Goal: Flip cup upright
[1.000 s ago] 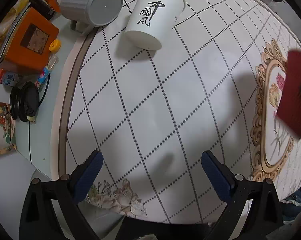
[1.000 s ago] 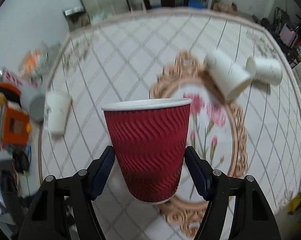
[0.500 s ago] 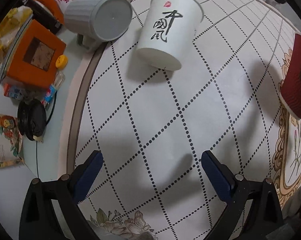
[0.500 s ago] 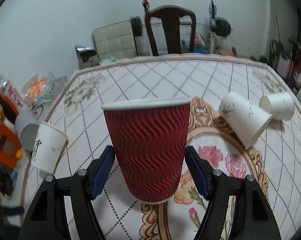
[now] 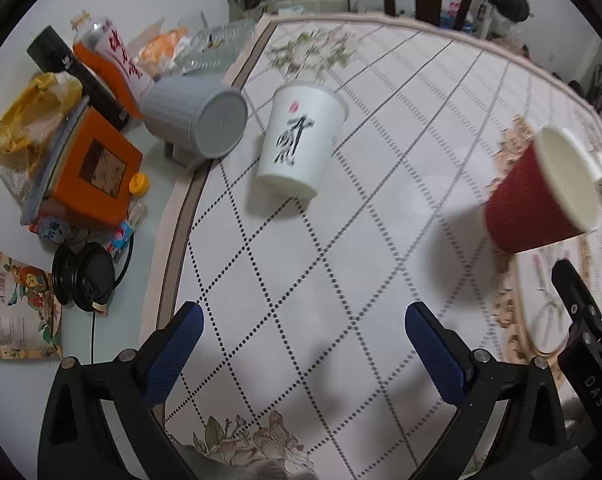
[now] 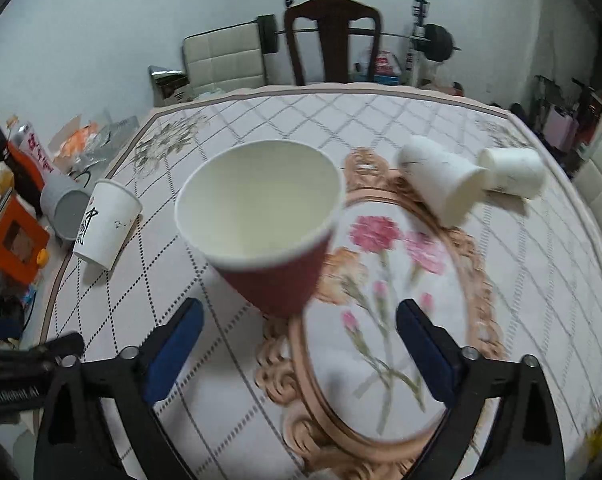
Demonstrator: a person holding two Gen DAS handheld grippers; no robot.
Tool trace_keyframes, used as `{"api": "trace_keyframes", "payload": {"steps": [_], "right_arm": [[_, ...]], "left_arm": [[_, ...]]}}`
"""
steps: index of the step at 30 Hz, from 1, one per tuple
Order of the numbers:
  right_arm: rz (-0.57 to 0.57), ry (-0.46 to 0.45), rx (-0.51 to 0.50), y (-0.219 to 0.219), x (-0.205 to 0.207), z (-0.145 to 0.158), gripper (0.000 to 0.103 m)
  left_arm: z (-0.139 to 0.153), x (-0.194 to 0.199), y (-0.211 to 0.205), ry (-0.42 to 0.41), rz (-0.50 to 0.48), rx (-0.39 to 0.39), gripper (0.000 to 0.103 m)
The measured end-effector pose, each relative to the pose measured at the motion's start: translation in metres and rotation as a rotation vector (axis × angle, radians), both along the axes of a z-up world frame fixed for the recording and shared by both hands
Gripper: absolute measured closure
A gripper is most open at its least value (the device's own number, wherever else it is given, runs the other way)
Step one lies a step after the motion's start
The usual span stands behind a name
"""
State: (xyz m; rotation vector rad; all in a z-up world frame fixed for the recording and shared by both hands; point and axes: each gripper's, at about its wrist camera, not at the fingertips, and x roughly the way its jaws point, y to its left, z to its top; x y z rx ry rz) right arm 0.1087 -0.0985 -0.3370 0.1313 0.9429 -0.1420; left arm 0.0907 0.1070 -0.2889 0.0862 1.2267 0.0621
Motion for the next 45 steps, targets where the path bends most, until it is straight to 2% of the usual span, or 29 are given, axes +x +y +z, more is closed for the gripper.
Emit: {"api": "trace_keyframes", "payload": {"steps": [3, 9, 18, 23, 28, 34, 45], "right_arm": [[-0.061, 0.016, -0.084, -0.006, -0.017, 0.02, 0.0], [-0.109, -0.003, -0.144, -0.019, -0.043, 0.077, 0.0], [-0.077, -0.036, -0.143, -0.028, -0.101, 0.177, 0.0], [-0.053, -0.051, -0.142, -0.03, -0.142, 0.228, 0.0], [-0.041, -0.078, -0.137, -0.033, -0.182, 0.267, 0.0], [-0.032, -0.092, -0.144, -0.037, -0.215, 0.297, 0.0], [-0.033, -0.117, -0.14, -0.04, -0.244, 0.322, 0.0]], "left_arm": [[0.018, -0.012, -0.004, -0.039, -0.009, -0.013, 0.0], [0.062, -0.034, -0.018, -0.129, -0.02, -0.011, 0.0], [0.166, -0.104, -0.039, -0.278, -0.015, -0.032, 0.0], [0.21, -0.144, -0.048, -0.342, -0.014, -0.033, 0.0], [0.233, -0.173, -0.052, -0.354, -0.021, -0.025, 0.0], [0.246, -0.196, -0.053, -0.346, -0.014, -0.049, 0.0], [0.258, -0.222, -0.054, -0.357, -0.023, -0.059, 0.0]]}}
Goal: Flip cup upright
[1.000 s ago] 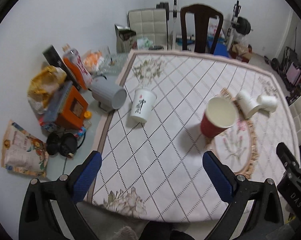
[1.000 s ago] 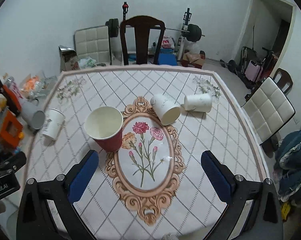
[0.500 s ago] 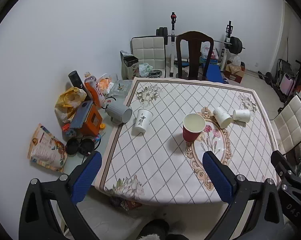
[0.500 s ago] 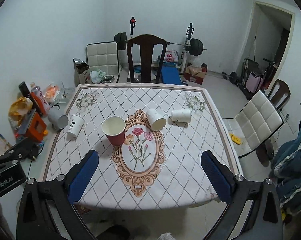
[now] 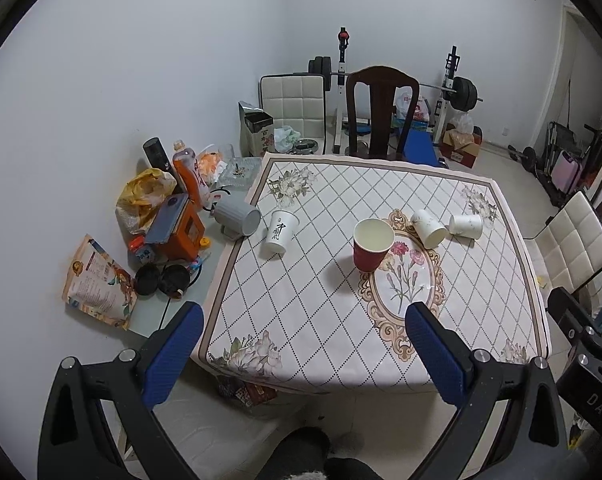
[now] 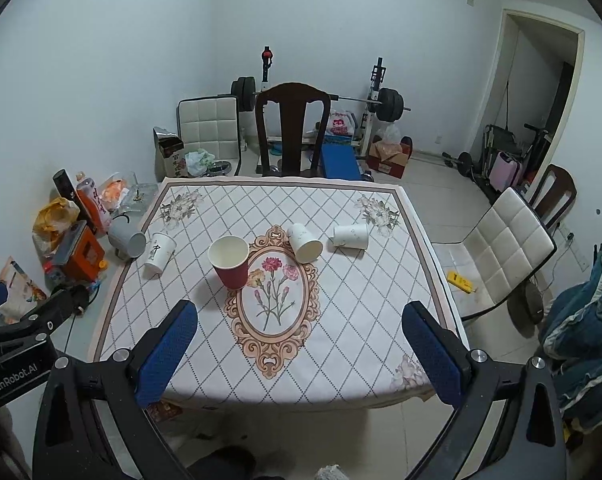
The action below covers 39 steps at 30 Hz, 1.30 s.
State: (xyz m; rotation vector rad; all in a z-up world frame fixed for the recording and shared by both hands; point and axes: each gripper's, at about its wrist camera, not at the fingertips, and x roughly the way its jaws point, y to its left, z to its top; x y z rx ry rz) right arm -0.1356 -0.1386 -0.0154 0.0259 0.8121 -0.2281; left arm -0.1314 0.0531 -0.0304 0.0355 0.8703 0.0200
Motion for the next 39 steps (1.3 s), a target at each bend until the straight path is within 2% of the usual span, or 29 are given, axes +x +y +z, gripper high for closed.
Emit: {"api": "trace_keyframes", "payload": {"steps": [39], "right_arm": [[0.028, -0.001, 0.021, 0.008, -0.02, 0.008, 0.0]], "left_arm": [[0.008, -0.024, 0.002, -0.019, 0.003, 0.0, 0.0]]}}
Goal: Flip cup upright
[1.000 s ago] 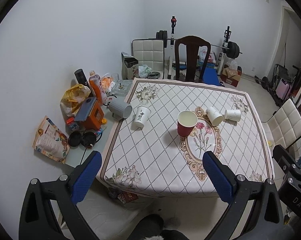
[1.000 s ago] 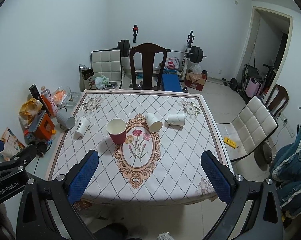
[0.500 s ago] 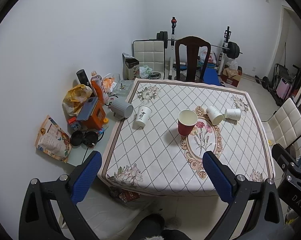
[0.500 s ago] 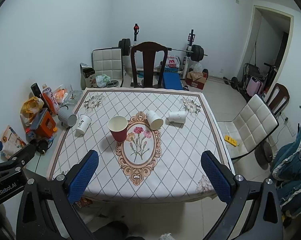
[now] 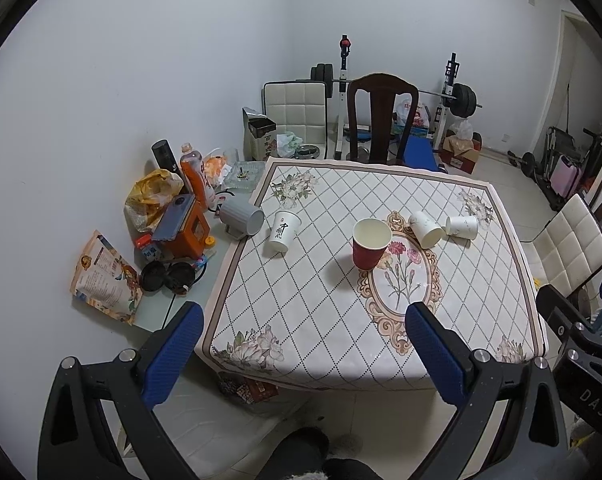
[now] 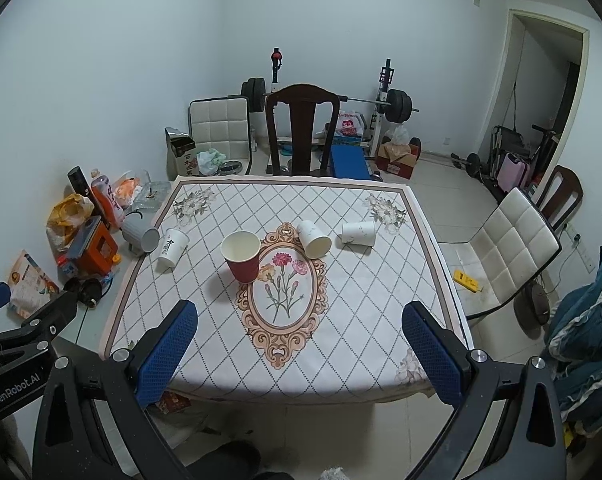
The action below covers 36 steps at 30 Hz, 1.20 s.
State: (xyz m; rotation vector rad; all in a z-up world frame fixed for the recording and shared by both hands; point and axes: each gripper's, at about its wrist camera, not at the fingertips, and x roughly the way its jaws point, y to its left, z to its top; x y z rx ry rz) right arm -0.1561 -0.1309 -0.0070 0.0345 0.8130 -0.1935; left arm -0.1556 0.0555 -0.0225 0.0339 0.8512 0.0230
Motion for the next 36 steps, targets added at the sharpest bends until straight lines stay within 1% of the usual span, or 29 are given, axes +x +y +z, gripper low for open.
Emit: {"api": "trace_keyframes", "payload": {"steps": [8, 36], "right_arm": [[0.011, 0.006, 0.017, 0.0001, 0.0, 0.0001, 0.0], [0.018, -0.001, 0.017, 0.0019, -0.0061, -0.0003, 0.0]], "left_arm": [[0.0002, -0.0013, 0.0013, 0.0, -0.003, 0.0, 0.0], [0.0025, -0.0086, 0.0058, -0.008, -0.003, -0.006, 0.0]]}}
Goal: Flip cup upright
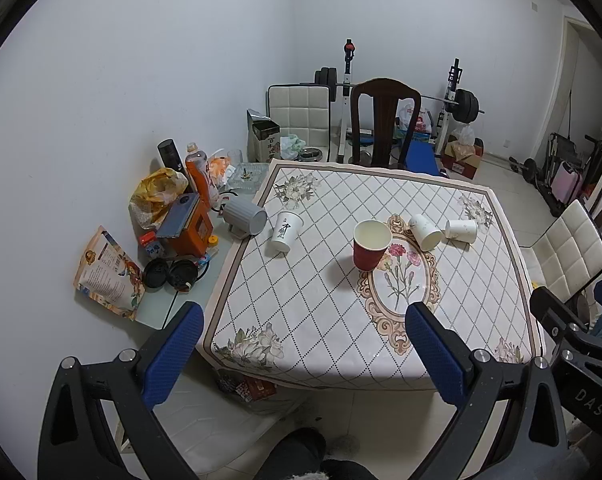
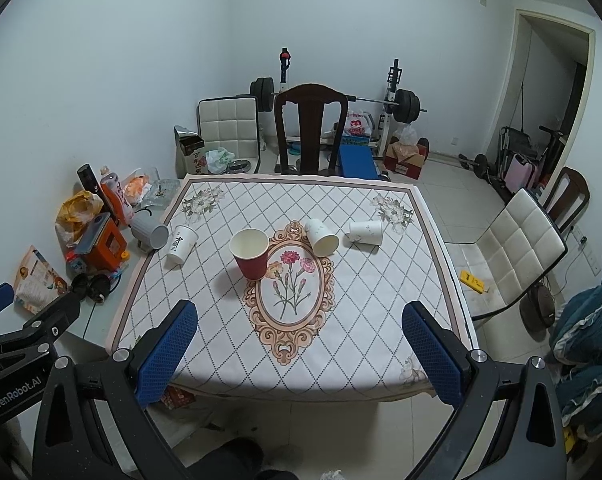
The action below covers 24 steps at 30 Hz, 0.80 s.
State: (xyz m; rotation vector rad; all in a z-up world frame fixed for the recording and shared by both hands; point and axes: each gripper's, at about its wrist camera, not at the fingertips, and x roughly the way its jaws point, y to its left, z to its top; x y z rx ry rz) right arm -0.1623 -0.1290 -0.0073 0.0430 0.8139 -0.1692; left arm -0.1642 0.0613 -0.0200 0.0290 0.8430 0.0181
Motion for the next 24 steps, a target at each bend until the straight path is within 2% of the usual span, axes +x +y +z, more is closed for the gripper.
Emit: {"api": "trace_keyframes", "payload": {"steps": [24], "right_arm": [[0.011, 0.0, -0.002, 0.0059, -0.0003, 0.0034, 0.0]], "left_arm": [[0.0043, 0.0005, 0.0038, -0.004, 0.025, 0.0, 0.0]]}}
